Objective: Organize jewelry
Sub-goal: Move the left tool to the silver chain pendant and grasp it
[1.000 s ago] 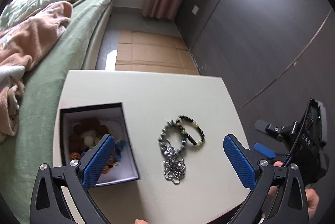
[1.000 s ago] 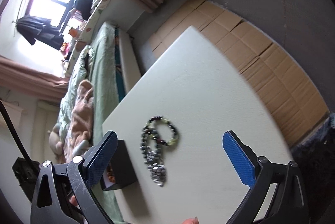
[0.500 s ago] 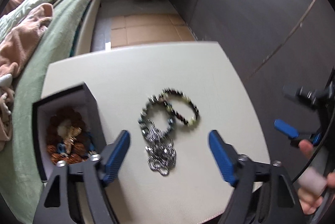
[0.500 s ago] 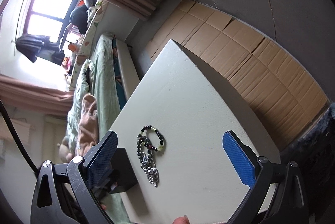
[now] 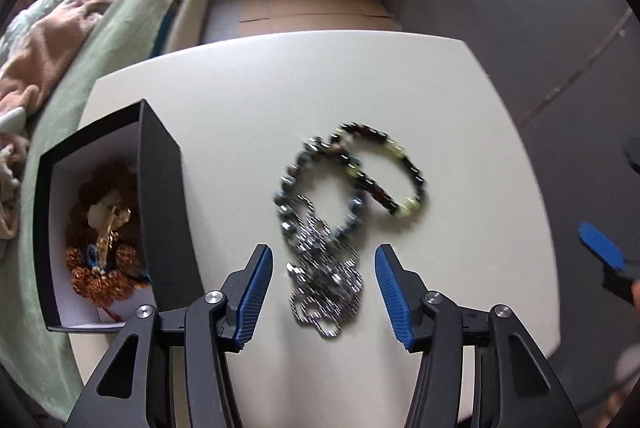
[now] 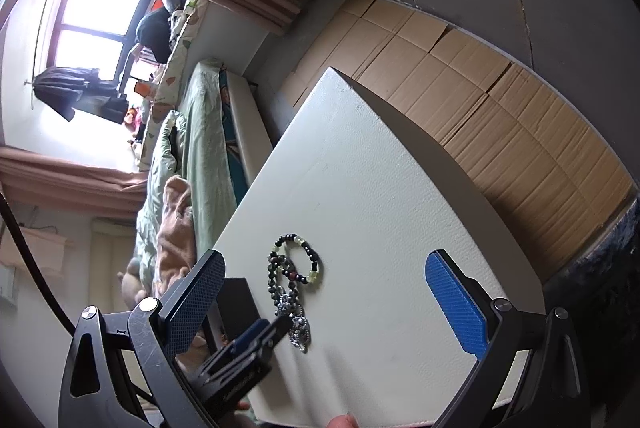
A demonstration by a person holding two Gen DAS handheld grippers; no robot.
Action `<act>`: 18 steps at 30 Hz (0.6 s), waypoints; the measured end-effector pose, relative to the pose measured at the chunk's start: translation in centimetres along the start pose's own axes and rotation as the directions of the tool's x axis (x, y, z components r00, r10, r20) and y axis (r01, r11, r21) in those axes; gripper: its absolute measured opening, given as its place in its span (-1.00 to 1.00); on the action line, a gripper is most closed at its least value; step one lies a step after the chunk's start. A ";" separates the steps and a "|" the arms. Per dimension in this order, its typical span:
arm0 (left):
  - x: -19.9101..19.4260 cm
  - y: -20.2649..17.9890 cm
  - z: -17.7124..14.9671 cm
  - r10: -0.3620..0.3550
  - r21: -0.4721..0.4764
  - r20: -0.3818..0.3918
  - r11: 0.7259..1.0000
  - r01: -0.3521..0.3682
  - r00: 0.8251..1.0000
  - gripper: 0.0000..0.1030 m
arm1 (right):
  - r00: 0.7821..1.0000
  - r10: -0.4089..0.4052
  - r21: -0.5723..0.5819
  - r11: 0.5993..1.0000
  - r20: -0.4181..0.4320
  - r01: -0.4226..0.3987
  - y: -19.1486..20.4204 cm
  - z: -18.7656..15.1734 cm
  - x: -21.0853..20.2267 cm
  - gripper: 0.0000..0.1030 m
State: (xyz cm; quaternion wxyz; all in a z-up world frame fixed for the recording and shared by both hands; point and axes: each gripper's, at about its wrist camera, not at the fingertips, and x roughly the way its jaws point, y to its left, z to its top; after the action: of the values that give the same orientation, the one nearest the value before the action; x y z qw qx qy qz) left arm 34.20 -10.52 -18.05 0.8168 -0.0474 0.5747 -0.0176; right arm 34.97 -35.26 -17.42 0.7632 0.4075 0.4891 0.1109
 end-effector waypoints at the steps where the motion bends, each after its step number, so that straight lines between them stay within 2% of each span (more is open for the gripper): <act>1: 0.1 -0.3 0.0 0.015 0.012 0.002 1.000 -0.015 1.000 0.04 | 1.000 0.000 -0.004 1.000 -0.003 0.000 0.1 0.1 0.1 0.97; 7: 1.6 -1.4 -1.2 0.091 0.082 -0.030 0.993 -0.088 0.995 0.01 | 1.000 -0.001 -0.012 1.000 -0.020 0.001 0.4 -0.2 0.6 0.97; 13: 1.3 -0.5 -2.0 0.048 0.039 0.001 0.998 -0.048 0.999 -0.09 | 1.000 0.002 -0.018 1.000 -0.027 -0.002 0.4 -0.2 0.6 0.97; 16: 1.2 0.0 -1.4 0.029 -0.001 0.006 1.000 -0.029 1.000 -0.21 | 1.000 0.001 -0.026 1.000 -0.031 -0.002 0.6 -0.4 0.7 0.97; 18: 1.3 -0.1 -1.2 0.027 -0.001 0.014 1.000 -0.027 1.000 -0.21 | 0.999 0.003 -0.033 0.999 -0.036 -0.004 0.8 -0.5 0.9 0.97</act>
State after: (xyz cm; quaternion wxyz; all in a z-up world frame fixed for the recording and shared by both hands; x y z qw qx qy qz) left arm 33.51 -10.78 -19.65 0.8211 -0.0399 0.5694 -0.0060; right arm 35.20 -33.99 -17.46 0.7607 0.3936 0.5002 0.1275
